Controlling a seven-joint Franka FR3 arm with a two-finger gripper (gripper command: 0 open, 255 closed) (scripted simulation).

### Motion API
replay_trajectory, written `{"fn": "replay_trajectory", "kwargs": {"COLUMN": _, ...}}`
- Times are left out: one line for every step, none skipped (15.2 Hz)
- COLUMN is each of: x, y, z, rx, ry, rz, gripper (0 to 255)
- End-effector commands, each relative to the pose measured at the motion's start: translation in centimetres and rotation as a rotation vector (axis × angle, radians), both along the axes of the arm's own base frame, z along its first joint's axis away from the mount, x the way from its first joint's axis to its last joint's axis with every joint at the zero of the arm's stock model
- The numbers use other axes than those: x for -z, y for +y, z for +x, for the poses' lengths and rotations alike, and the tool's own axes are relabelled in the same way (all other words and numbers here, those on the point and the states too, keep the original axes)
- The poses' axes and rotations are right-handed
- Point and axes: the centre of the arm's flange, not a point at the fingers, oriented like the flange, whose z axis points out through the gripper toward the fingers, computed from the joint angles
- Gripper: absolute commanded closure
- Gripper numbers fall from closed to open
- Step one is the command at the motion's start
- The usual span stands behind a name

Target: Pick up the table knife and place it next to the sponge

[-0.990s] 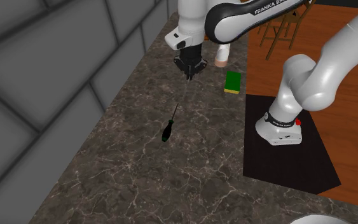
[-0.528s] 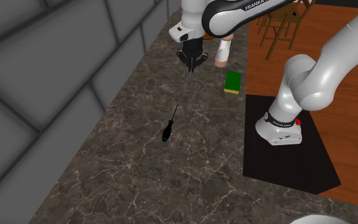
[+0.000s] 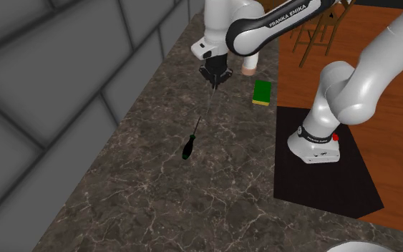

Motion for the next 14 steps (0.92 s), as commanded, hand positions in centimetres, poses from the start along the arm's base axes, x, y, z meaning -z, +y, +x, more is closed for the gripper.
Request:
{"fn": "replay_trajectory", "kwargs": {"x": 1.0, "y": -0.1, "z": 0.0, "rx": 0.0, "ry": -0.001, "rz": 0.0, "gripper": 255}}
{"fn": "replay_trajectory", "kwargs": {"x": 1.5, "y": -0.1, "z": 0.0, "rx": 0.0, "ry": -0.001, "rz": 0.0, "gripper": 255}}
{"fn": "replay_trajectory", "kwargs": {"x": 2.0, "y": -0.1, "z": 0.0, "rx": 0.0, "ry": -0.001, "rz": 0.0, "gripper": 255}}
{"fn": "replay_trajectory", "kwargs": {"x": 2.6, "y": -0.1, "z": 0.0, "rx": 0.0, "ry": -0.001, "rz": 0.0, "gripper": 255}}
{"fn": "replay_trajectory", "kwargs": {"x": 3.1, "y": -0.1, "z": 0.0, "rx": 0.0, "ry": -0.001, "rz": 0.0, "gripper": 255}}
{"fn": "replay_trajectory", "kwargs": {"x": 3.6, "y": -0.1, "z": 0.0, "rx": 0.0, "ry": -0.001, "rz": 0.0, "gripper": 255}}
{"fn": "replay_trajectory", "kwargs": {"x": 3.6, "y": -0.1, "z": 0.0, "rx": 0.0, "ry": -0.001, "rz": 0.0, "gripper": 255}}
{"fn": "replay_trajectory", "kwargs": {"x": 3.6, "y": -0.1, "z": 0.0, "rx": 0.0, "ry": -0.001, "rz": 0.0, "gripper": 255}}
{"fn": "replay_trajectory", "kwargs": {"x": 3.6, "y": -0.1, "z": 0.0, "rx": 0.0, "ry": -0.001, "rz": 0.0, "gripper": 255}}
{"fn": "replay_trajectory", "kwargs": {"x": 3.6, "y": -0.1, "z": 0.0, "rx": 0.0, "ry": -0.001, "rz": 0.0, "gripper": 255}}
{"fn": "replay_trajectory", "kwargs": {"x": 3.6, "y": -0.1, "z": 0.0, "rx": 0.0, "ry": -0.001, "rz": 0.0, "gripper": 255}}
{"fn": "replay_trajectory", "kwargs": {"x": 3.6, "y": -0.1, "z": 0.0, "rx": 0.0, "ry": -0.001, "rz": 0.0, "gripper": 255}}
{"fn": "replay_trajectory", "kwargs": {"x": 3.6, "y": -0.1, "z": 0.0, "rx": 0.0, "ry": -0.001, "rz": 0.0, "gripper": 255}}
{"fn": "replay_trajectory", "kwargs": {"x": 3.6, "y": -0.1, "z": 0.0, "rx": 0.0, "ry": -0.001, "rz": 0.0, "gripper": 255}}
